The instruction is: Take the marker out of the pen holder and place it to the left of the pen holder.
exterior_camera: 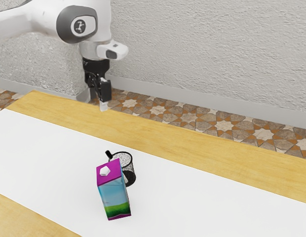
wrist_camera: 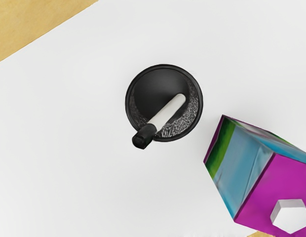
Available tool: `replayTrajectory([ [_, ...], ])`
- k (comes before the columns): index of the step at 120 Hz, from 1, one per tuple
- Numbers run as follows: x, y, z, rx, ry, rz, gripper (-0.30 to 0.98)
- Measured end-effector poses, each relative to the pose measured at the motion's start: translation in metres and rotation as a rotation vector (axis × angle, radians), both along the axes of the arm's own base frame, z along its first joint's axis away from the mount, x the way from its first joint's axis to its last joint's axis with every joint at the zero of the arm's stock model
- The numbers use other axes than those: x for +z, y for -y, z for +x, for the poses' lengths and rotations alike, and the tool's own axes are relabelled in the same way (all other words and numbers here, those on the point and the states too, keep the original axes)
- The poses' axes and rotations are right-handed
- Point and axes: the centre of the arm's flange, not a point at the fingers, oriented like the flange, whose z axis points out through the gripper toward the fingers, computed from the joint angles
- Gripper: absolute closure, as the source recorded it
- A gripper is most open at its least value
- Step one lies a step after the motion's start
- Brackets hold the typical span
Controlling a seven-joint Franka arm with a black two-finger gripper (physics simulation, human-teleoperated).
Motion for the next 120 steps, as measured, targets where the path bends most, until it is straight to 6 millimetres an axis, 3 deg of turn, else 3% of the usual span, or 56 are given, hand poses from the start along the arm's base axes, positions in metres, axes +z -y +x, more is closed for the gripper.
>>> replayTrajectory([
  [10, 0.001, -0.002, 0.0, -0.045, -0.003, -0.004, 0.04],
  [16, -0.009, -0.007, 0.003, -0.066, -0.024, -0.024, 0.03],
  [29, -0.059, -0.022, 0.021, -0.099, -0.106, -0.106, 0.02],
  [47, -0.133, -0.06, 0.035, -0.079, -0.226, -0.177, 0.01],
  [61, -0.173, -0.051, 0.039, -0.099, -0.292, -0.218, 0.0],
  [91, -0.221, -0.032, 0.051, -0.06, -0.362, -0.226, 0.0],
  [120, -0.239, -0.029, 0.068, 0.0, -0.373, -0.169, 0.0],
])
